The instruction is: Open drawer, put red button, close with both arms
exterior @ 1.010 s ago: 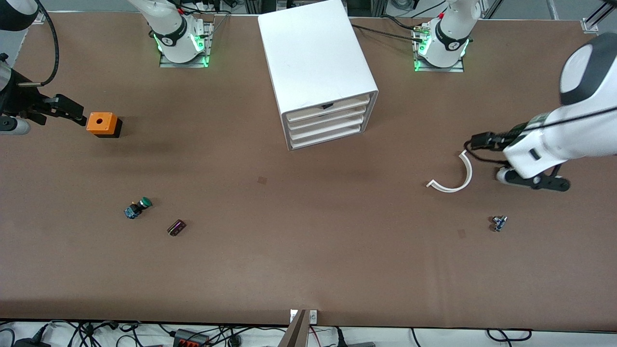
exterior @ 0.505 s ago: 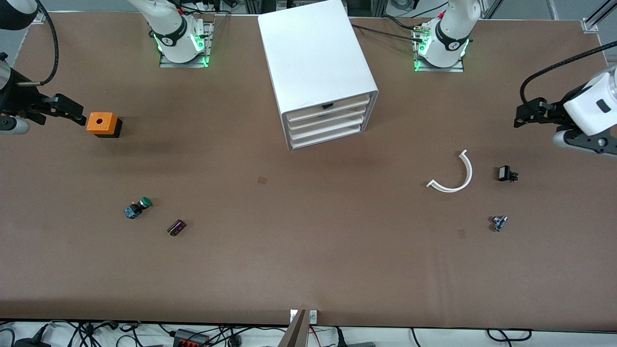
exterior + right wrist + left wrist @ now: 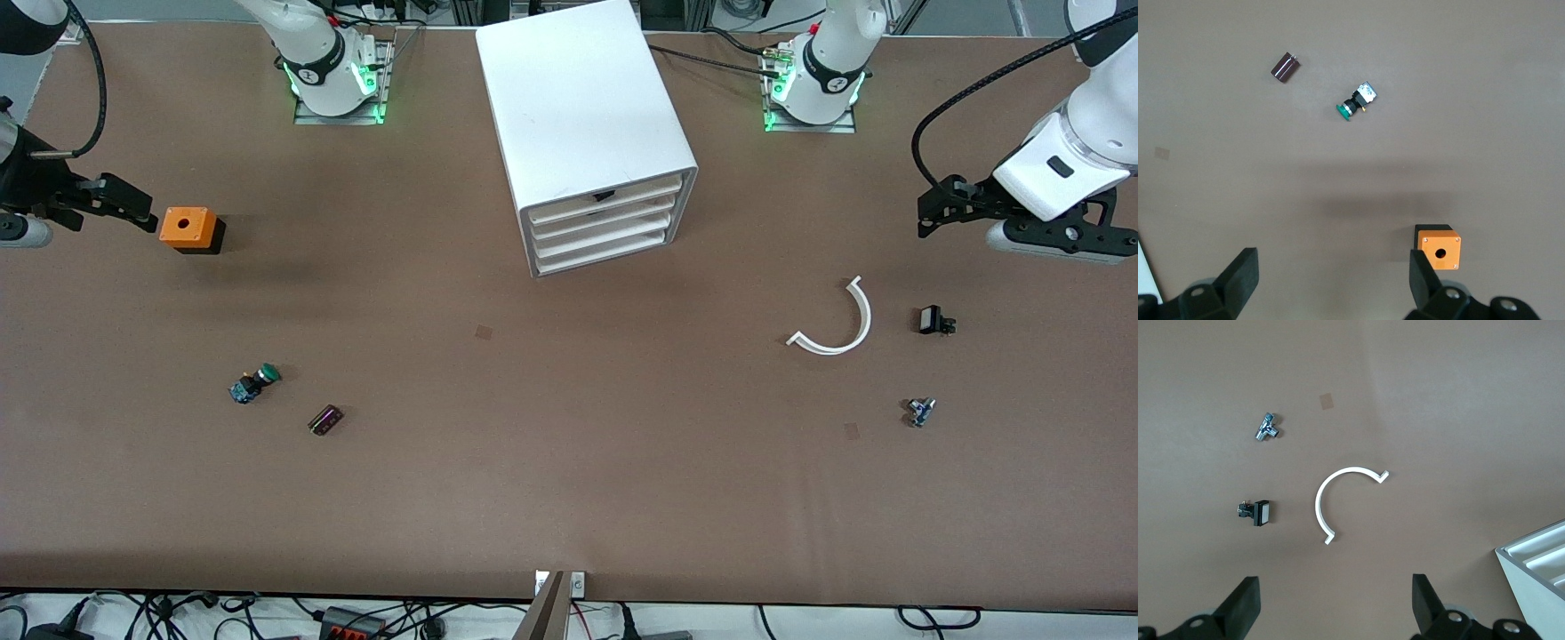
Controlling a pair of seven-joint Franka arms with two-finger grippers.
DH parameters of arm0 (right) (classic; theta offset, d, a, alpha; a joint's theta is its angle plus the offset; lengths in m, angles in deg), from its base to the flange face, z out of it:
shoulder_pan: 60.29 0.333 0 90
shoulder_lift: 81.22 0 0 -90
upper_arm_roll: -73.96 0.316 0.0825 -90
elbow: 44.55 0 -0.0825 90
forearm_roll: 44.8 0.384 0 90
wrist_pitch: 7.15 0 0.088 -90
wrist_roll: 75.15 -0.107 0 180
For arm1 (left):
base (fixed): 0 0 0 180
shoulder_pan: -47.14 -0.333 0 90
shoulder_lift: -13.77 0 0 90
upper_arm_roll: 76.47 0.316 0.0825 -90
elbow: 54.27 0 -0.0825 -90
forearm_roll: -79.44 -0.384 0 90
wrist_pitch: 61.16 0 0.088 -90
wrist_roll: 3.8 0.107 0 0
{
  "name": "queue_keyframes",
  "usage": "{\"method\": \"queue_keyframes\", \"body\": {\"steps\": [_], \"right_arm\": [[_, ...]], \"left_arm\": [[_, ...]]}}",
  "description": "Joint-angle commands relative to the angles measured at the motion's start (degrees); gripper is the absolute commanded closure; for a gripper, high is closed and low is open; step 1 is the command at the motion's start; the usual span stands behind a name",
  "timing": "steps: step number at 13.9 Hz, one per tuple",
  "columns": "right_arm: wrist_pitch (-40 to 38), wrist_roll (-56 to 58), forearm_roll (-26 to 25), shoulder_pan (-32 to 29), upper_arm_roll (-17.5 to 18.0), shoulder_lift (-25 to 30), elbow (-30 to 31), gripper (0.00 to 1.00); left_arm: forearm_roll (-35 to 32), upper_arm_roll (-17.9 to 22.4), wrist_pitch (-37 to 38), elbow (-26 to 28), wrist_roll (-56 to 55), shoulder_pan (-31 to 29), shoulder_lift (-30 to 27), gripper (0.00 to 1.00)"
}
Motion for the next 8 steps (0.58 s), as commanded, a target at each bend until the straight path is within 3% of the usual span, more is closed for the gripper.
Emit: {"method": "queue_keyframes", "body": {"steps": [1, 8], "right_arm": [[0.15, -0.41, -0.89, -0.42, 0.39, 0.68, 0.26, 0.0], [0.06, -0.5, -0.89, -0.24, 0.39, 0.77, 0.26, 0.0]], "left_arm": [[0.69, 1.46, -1.26, 0.37, -0.59, 0.89, -1.03, 0.0], [1.22, 1.19, 3.22, -3.59, 1.25, 0.27, -0.24, 0.0]]}}
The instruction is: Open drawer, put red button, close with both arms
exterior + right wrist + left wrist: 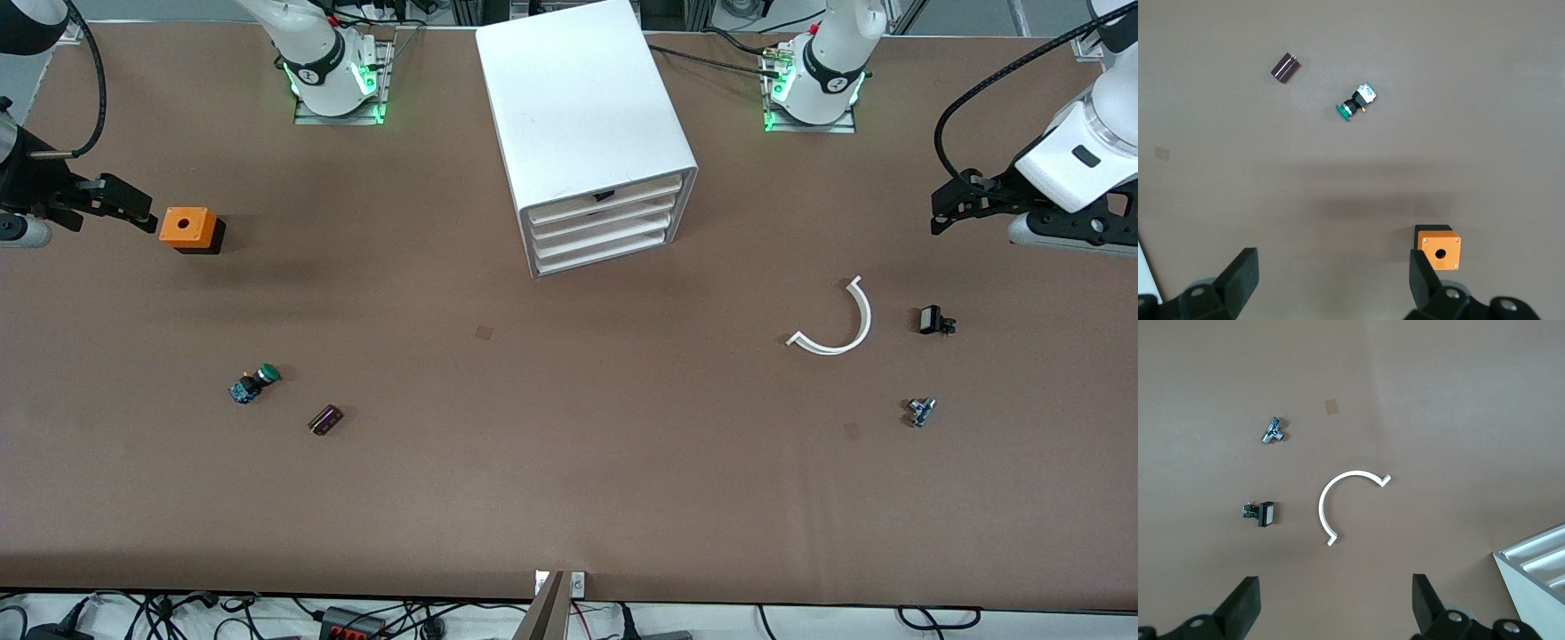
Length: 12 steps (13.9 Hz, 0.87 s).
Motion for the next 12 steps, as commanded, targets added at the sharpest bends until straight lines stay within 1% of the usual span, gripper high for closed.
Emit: {"method": "queue_keyframes", "body": {"steps": [1, 5, 12], "right_arm": [[0.05, -0.5, -0.89, -0.24, 0.39, 0.77, 0.26, 0.0], [-0.04, -0.5, -0.8, -0.33, 0.39, 0.77, 0.26, 0.0], [0.49, -0.5, -0.71, -0.42, 0.39, 0.68, 0.26, 0.0]], "left_arm": [[0.9, 0.42, 1.63, -1.71, 0.97, 0.26, 0.22, 0.0], [0.81, 0.16, 3.12, -1.88, 1.06, 0.35, 0.31, 0.0], [0.81, 0.16, 3.21, -1.88, 0.97, 0.44, 0.31, 0.0]]}}
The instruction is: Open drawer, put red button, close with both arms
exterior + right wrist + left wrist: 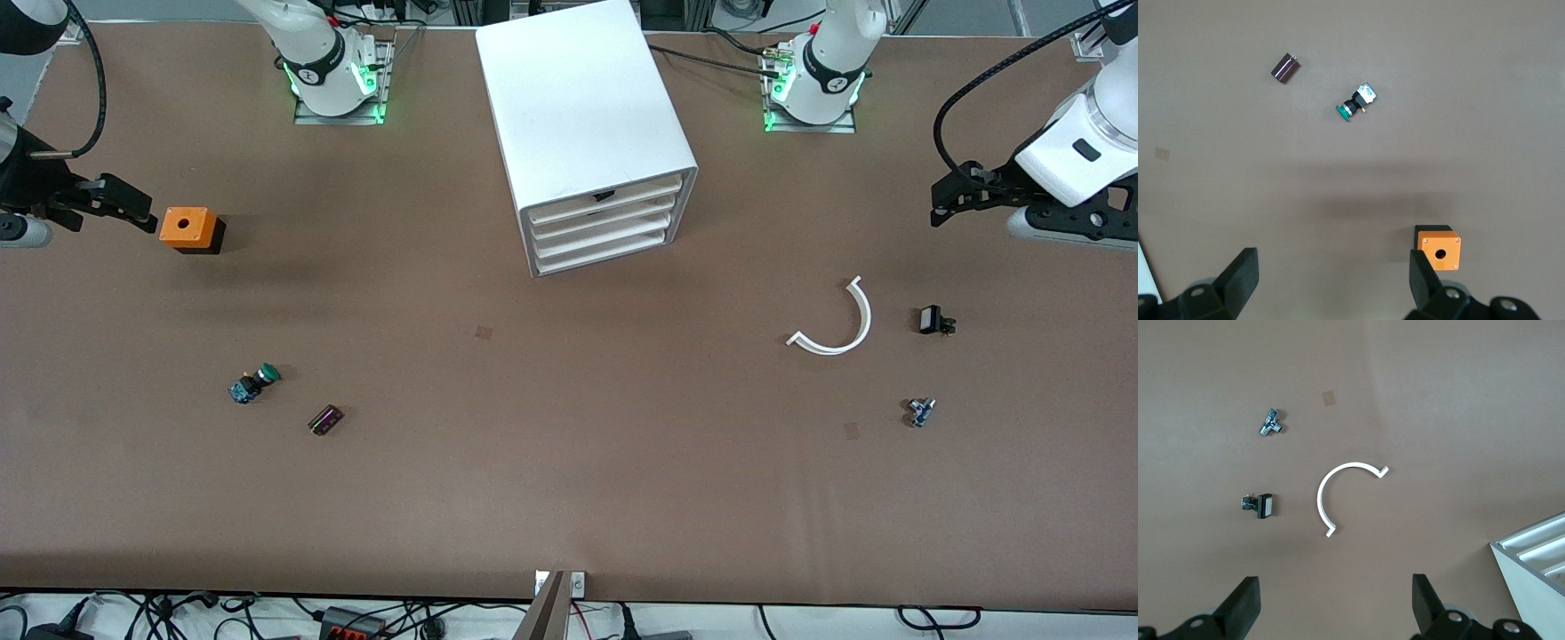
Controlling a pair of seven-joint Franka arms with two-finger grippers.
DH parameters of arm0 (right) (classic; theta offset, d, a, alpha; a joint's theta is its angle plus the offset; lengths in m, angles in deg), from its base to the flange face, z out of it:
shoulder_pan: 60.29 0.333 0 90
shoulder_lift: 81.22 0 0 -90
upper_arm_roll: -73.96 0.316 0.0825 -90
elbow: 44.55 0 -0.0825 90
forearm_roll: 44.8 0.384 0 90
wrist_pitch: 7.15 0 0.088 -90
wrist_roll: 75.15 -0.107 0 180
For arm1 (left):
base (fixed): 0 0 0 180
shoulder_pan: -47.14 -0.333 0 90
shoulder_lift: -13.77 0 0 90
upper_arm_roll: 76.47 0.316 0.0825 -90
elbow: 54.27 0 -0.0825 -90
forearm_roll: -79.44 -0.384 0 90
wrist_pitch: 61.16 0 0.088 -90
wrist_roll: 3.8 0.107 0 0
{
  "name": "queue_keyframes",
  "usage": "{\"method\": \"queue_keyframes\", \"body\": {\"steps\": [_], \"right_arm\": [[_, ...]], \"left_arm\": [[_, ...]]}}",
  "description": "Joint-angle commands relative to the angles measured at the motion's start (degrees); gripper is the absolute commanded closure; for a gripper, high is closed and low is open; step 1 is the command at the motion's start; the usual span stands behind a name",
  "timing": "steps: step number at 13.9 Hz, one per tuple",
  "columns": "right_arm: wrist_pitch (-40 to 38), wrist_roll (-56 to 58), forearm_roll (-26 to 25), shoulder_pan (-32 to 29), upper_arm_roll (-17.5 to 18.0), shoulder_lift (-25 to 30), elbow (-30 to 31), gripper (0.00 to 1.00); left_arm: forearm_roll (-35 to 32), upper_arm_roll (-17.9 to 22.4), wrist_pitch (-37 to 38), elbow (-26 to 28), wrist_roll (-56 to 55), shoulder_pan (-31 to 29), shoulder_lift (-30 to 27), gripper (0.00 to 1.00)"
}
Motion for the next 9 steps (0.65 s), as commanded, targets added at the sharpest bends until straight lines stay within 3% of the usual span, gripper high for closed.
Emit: {"method": "queue_keyframes", "body": {"steps": [1, 9], "right_arm": [[0.47, -0.5, -0.71, -0.5, 0.39, 0.68, 0.35, 0.0], [0.82, -0.5, -0.63, -0.51, 0.39, 0.68, 0.44, 0.0]], "left_arm": [[0.81, 0.14, 1.25, -1.35, 0.95, 0.22, 0.31, 0.0], [0.9, 0.23, 2.82, -4.68, 0.51, 0.22, 2.76, 0.0]]}}
